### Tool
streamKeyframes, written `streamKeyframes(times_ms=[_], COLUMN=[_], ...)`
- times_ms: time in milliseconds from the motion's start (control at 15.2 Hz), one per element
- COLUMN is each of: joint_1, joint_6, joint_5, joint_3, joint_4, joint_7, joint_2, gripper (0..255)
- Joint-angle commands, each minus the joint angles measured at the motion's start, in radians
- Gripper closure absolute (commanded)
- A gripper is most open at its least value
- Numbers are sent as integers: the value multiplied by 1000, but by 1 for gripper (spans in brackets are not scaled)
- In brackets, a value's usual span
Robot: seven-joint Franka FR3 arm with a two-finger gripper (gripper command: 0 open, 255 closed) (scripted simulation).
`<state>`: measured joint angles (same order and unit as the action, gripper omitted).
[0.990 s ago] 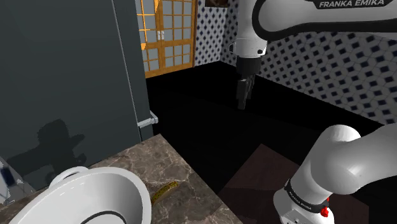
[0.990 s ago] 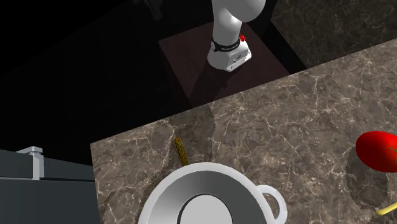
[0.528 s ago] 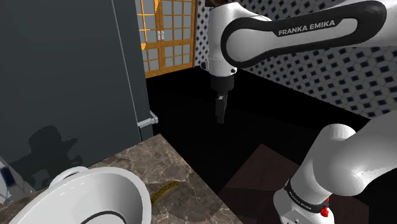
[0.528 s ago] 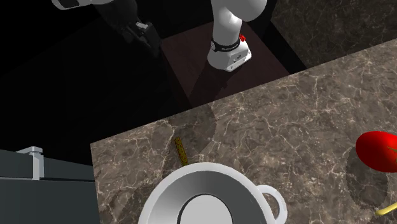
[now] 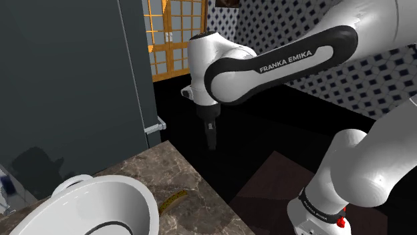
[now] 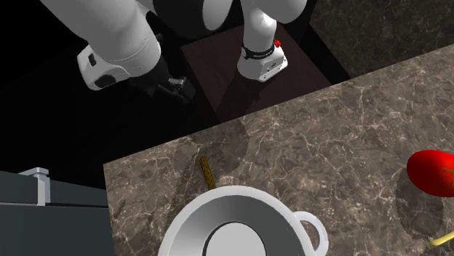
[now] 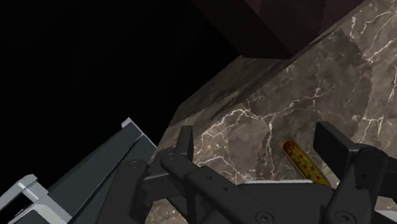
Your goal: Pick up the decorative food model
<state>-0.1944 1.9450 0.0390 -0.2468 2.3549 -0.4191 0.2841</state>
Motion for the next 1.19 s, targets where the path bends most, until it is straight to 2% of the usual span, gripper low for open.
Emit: streamKeyframes(times_ms=[0, 396, 726, 990, 1122], joint_1=[-21, -79, -130, -179, -185], joint_6=[51, 180, 272, 335, 350], joint_5=[-15, -84, -174, -263, -277], joint_3=[-27, -99, -151, -180, -179], joint_4=[-16, -58, -100, -136, -136], joint_7=[-19, -65, -83, -86, -81], joint_2=[-61, -226, -363, -472, -489], gripper=[0, 0, 0, 0, 0])
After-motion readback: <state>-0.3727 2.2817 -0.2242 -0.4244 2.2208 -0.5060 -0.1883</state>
